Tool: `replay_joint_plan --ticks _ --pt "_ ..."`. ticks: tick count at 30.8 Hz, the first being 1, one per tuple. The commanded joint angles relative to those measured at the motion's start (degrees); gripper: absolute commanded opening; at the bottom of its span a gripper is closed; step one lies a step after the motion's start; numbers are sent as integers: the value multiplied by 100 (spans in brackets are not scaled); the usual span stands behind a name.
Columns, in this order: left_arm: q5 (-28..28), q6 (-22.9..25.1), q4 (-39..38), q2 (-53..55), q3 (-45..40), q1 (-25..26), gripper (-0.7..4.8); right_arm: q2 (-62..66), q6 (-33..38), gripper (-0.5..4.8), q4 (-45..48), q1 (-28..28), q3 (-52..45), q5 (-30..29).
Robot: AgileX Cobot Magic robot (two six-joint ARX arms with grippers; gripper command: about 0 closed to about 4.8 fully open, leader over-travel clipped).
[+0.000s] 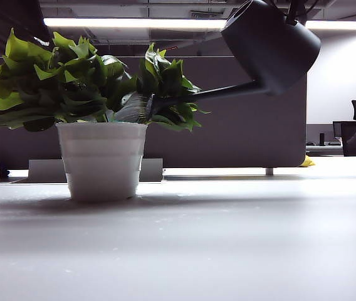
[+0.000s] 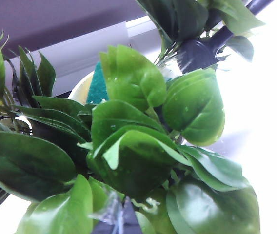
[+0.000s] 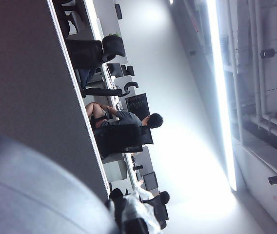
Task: Pick up the watering can from the table, water the potted plant, and put the can back.
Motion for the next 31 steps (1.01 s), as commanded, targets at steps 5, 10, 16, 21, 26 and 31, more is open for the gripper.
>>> replay_joint_plan --ticks 5,10,16,21,26,31 --pt "2 7 24 -24 31 4 -6 -129 28 -2 748 17 142 7" --pt "2 9 9 -33 31 4 -6 -151 903 -2 728 -35 140 199" --pt "2 11 61 -63 33 4 -6 -463 2542 -2 452 -251 140 11" --pt "2 9 181 -109 55 4 -6 -713 4017 -2 -28 -304 136 -13" --pt "2 7 245 -278 55 4 -6 -992 5637 -2 -568 -422 72 -212" --pt "2 4 365 -516 52 4 -6 -1469 6492 -2 -577 -446 -330 -442"
